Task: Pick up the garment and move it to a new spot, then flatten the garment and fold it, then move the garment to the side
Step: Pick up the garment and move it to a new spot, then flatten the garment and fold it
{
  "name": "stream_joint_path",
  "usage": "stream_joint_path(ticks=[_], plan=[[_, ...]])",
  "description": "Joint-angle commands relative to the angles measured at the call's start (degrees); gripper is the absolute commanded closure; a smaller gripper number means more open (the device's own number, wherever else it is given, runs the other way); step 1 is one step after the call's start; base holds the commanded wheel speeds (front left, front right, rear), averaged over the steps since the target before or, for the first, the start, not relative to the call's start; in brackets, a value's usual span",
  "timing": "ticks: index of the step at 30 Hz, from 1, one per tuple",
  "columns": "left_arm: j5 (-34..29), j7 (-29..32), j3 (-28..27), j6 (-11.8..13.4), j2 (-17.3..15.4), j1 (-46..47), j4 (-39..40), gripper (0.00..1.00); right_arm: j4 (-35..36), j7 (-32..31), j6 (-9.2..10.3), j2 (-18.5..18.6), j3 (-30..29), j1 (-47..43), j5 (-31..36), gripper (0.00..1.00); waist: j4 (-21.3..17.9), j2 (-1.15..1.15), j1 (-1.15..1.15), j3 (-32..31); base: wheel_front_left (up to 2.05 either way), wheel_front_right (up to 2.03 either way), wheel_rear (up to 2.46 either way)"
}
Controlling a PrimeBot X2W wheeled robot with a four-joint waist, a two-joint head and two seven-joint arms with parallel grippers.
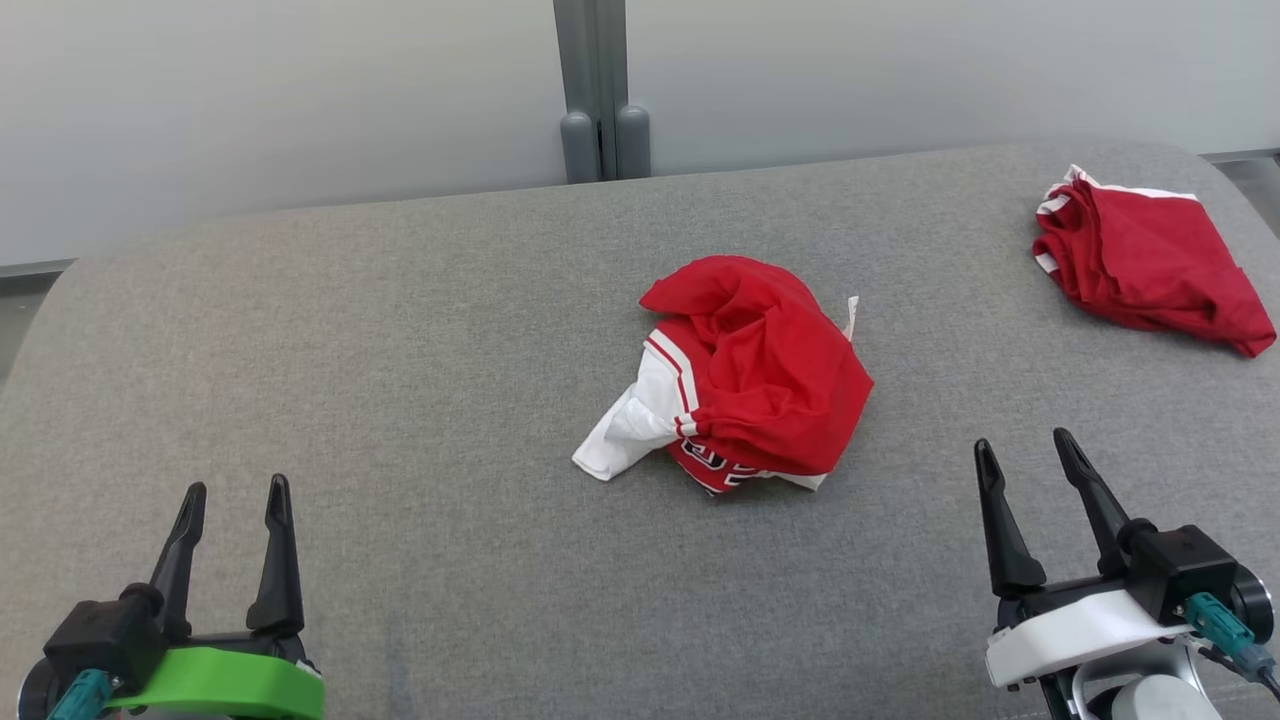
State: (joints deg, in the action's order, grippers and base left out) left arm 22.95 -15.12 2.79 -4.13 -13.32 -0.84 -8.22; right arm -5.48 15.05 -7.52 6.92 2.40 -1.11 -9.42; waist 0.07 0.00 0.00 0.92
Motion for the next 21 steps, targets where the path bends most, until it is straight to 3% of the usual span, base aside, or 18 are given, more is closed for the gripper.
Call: stream_joint_path(ticks=[1, 21], plan=[[-0.7, 0.0, -0.2, -0.29, 0.19, -0.87, -0.07, 0.0, 0.29, 0.16, 0.06, 0.21, -0.01, -0.85, 0.45, 0.0, 0.04, 0.0, 0.0, -0.03, 0.0, 0.0, 0.0], [-1.96, -0.01, -1.11, -1.44, 1.56, -0.07, -2.28, 0.0, 0.54, -0.81, 0.06, -0.05, -0.85, -1.61, 1.0, 0.0, 0.11, 0.0, 0.0, -0.28, 0.0, 0.0, 0.0]])
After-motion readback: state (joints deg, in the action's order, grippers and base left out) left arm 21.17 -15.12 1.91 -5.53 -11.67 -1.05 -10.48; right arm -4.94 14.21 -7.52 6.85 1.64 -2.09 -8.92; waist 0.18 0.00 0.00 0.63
